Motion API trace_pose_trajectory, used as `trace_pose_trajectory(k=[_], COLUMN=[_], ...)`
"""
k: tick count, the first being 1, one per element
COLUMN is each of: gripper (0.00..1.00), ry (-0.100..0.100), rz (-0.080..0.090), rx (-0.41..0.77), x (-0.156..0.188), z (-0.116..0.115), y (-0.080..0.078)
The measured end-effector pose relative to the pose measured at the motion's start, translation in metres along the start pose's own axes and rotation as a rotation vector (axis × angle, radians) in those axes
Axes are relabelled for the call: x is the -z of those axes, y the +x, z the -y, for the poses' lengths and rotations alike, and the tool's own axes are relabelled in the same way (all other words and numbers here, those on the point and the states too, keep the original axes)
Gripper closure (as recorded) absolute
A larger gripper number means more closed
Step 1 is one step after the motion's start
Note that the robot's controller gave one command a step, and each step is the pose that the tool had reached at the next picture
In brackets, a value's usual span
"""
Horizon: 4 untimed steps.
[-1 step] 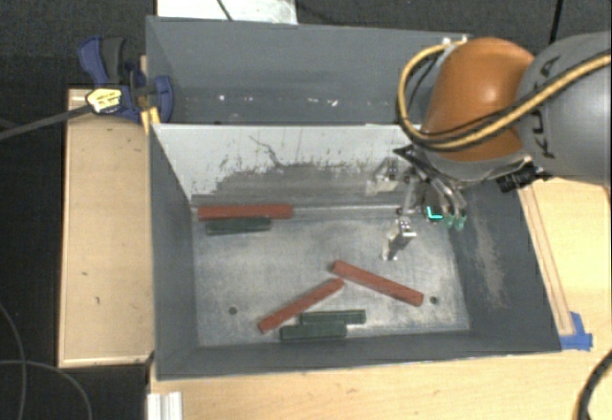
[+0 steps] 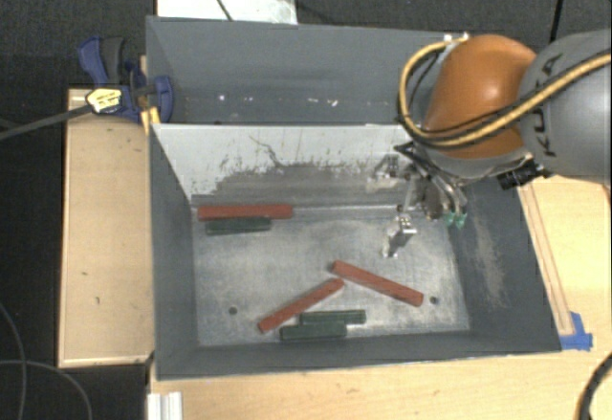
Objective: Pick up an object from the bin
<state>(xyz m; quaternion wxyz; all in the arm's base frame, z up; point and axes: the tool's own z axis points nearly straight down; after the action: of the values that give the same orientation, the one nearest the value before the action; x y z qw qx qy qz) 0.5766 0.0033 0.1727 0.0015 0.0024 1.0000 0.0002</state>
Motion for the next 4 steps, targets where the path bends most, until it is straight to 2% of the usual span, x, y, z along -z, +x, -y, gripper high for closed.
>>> trace_pose_trajectory(k=[1,2,3,4], gripper=[0.0,0.0,0.0,0.0], ry=[-0.001,0.0,0.0,-0.005], rz=[0.002,-0.002,-0.001,-0.003], rx=[-0.044,-0.072,-0.128,0.085], x=[-0.073,-0.062,-0.067,-0.087], z=[-0.021,-0.024,-0.078,-0.093], y=[0.056,0.064,0.074,0.072])
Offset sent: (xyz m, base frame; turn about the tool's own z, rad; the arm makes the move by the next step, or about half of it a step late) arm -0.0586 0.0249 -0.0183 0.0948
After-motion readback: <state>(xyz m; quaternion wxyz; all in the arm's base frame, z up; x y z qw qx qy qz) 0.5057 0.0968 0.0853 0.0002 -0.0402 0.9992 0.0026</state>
